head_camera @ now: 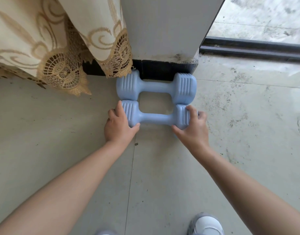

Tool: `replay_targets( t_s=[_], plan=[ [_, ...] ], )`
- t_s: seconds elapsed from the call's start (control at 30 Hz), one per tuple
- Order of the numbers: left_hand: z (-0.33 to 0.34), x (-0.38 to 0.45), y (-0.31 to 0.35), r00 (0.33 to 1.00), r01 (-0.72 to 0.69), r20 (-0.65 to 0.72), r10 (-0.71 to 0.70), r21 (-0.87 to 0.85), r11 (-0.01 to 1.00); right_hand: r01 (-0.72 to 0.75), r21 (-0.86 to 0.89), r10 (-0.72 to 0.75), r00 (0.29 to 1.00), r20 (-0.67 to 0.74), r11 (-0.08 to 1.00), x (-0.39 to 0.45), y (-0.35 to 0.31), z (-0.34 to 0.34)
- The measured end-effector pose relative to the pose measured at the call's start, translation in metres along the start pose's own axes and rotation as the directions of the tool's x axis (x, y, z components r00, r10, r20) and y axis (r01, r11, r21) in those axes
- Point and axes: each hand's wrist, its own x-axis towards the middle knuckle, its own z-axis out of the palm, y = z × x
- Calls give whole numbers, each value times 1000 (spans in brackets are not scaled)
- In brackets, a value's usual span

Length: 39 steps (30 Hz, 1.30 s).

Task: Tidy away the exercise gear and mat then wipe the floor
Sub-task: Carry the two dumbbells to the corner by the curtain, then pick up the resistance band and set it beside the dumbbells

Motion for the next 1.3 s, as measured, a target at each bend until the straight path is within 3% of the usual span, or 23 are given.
replay_targets(
  t_s=[0.13,0.23,0.37,0.43,0.63,0.7,0.8,0.9,1.03,1.17,1.3],
  plan=[
    [1,-3,1,999,-17,50,12,92,996,-6,-22,6,1000,2,1000,-1,0,1],
    [0,-3,4,990,-114,-58,130,216,970,-11,-121,13,1000,24,993,-3,-1,6],
    [2,-2,-1,954,-300,59,295,185,936,151,-377,-178,983,-39,914,-8,3,19],
    [2,0,-5,942,-335,35,334,177,925,166,-440,-174,985,23,883,-7,2,19],
    [-22,-5,-10,911,-408,183,368,292,865,219,-510,-115,967,227,832,-10,-8,3],
    [-44,-15,-15,909,-415,191,370,336,846,244,-514,-151,965,217,822,-15,-31,-10],
    [-98,-42,-35,975,-224,79,210,308,925,297,-486,-160,939,304,822,-40,-93,-29],
    [-163,-83,-68,980,-155,-79,181,260,953,449,-475,-218,859,464,757,-85,-163,-44],
    [-260,-159,-109,999,-26,-37,38,283,959,582,-443,-267,762,590,682,-164,-264,-77],
    [-359,-240,-132,978,206,-61,-198,175,963,741,-397,-353,629,693,542,-235,-366,-124],
    [-433,-327,-147,912,406,-141,-386,166,898,900,-291,-479,422,770,324,-309,-442,-160]
  ],
)
